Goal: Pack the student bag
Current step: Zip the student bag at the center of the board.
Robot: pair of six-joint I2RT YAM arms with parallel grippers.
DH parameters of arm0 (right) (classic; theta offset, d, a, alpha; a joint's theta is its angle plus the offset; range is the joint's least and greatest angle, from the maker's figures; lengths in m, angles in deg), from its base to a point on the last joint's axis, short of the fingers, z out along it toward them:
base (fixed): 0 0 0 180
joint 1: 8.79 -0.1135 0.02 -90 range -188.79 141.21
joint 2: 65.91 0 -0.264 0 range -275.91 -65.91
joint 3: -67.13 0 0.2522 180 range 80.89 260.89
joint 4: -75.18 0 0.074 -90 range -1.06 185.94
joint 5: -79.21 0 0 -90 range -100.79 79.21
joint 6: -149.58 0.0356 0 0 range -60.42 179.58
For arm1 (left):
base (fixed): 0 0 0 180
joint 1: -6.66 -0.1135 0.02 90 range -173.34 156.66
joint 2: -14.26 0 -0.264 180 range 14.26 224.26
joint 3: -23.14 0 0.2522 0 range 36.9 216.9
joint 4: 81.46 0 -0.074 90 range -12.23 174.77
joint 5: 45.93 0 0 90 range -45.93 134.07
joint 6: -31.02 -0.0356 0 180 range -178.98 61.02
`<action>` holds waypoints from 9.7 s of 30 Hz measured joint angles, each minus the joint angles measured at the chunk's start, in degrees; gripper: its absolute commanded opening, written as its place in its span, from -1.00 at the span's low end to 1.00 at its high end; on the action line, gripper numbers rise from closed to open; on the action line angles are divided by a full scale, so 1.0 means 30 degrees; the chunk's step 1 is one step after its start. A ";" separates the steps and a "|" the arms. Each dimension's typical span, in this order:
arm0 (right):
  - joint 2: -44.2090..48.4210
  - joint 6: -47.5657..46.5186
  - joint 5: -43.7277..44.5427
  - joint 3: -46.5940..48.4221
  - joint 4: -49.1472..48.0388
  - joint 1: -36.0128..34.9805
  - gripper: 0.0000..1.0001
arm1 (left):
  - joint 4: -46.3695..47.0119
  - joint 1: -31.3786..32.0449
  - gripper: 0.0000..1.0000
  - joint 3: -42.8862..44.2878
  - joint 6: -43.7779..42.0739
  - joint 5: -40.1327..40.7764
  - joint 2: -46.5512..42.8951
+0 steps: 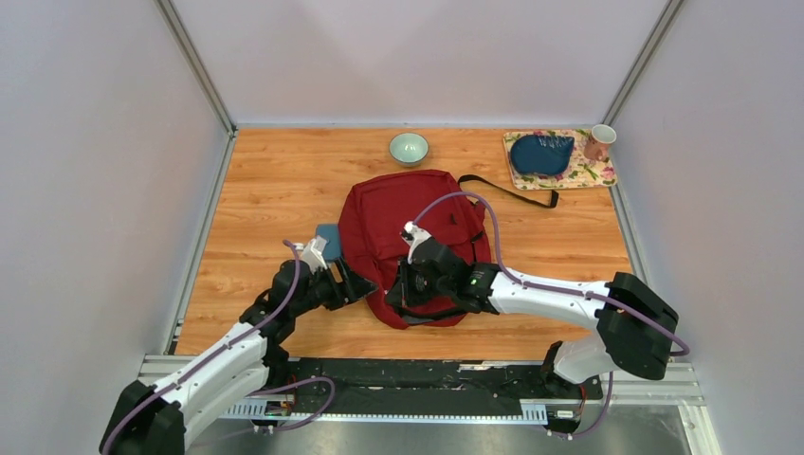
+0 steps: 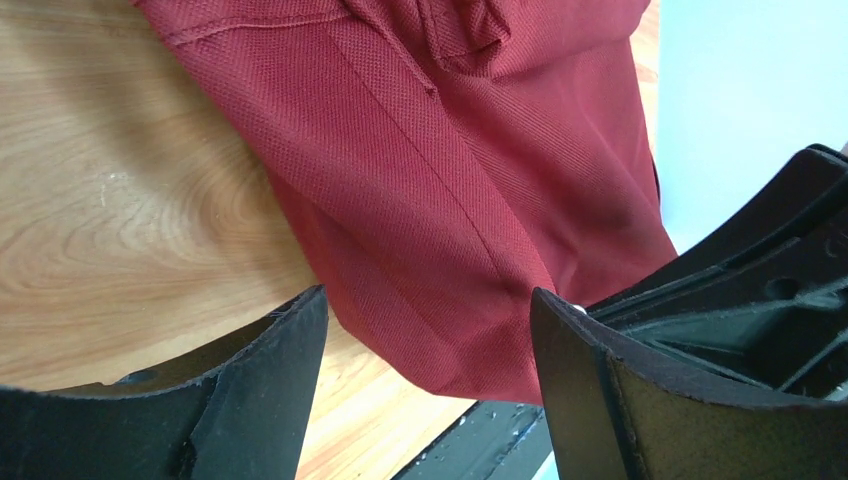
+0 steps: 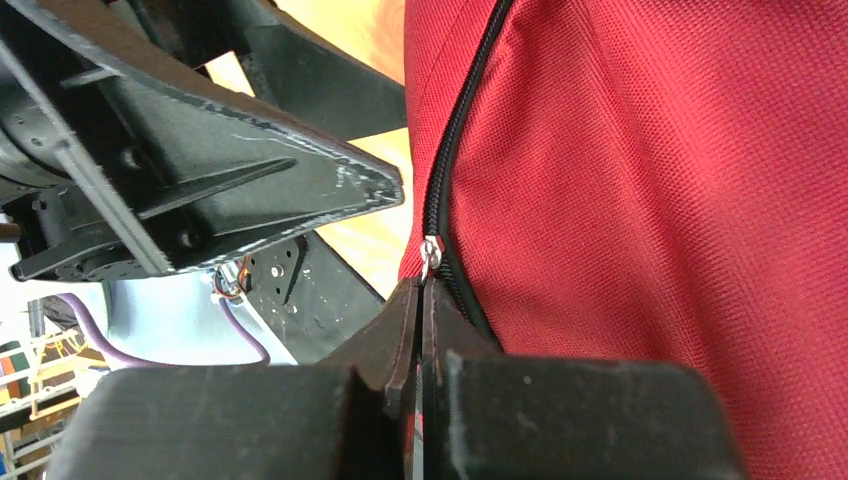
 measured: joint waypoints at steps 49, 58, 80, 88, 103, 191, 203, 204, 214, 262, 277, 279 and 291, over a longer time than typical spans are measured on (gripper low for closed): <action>0.3723 -0.5355 -0.1596 -0.1661 0.4488 -0.0007 -1.00 | 0.3271 0.0860 -1.00 0.0648 -0.1610 0.2499 0.3832; 0.4648 -0.5676 -0.1479 -0.1887 0.5042 -0.0007 -1.00 | 0.2346 -0.1086 0.44 0.0641 -0.2273 0.1690 0.2645; 0.2754 -0.5231 -0.1800 -0.1515 0.4306 -0.0022 -1.00 | -0.0969 -0.0481 0.67 -0.2106 0.0816 0.1581 -0.4452; 0.2769 -0.5370 -0.1763 -0.1319 0.4328 -0.0022 -1.00 | -0.1341 0.1268 0.68 -0.1508 0.0940 0.2331 -0.3147; 0.3213 -0.5384 -0.1617 -0.1319 0.4473 -0.0022 -1.00 | -0.0998 0.5705 0.68 0.0408 0.1005 0.5574 -0.0714; 0.5151 -0.6317 -0.0510 -0.2463 0.5814 0.0466 -1.00 | -0.4634 1.3245 0.65 0.0554 0.4153 1.2553 -0.3279; 0.5224 -0.6390 -0.0415 -0.2470 0.5872 0.0546 -1.00 | -0.0831 1.5817 0.66 0.1384 0.6193 1.3974 -0.0124; 0.5224 -0.6397 -0.0415 -0.2470 0.5872 0.0546 -1.00 | -0.0372 1.5817 0.66 0.1333 0.6164 1.4069 0.0131; 0.5639 -0.6601 -0.0699 -0.2820 0.5748 0.0590 -1.00 | 0.2586 1.5817 0.64 0.1231 0.5377 1.5234 0.2543; 0.5260 -0.6761 -0.0175 -0.3155 0.6288 0.1479 -1.00 | -0.0794 1.4411 -1.00 -0.0393 0.3854 1.6997 -0.0423; 0.7439 -0.5151 0.1158 -0.3891 0.6193 0.3359 -1.00 | -0.2259 1.4411 -1.00 -0.1086 0.3861 1.7012 -0.3934; 0.7468 -0.4940 0.1413 -0.3891 0.6295 0.3359 -1.00 | -0.2222 1.4411 -1.00 -0.1086 0.3861 1.6917 -0.3898; 0.7359 -0.5151 0.1668 -0.2965 0.8735 0.3606 -1.00 | -0.3869 1.4396 -1.00 -0.0801 0.3300 1.7143 -0.3912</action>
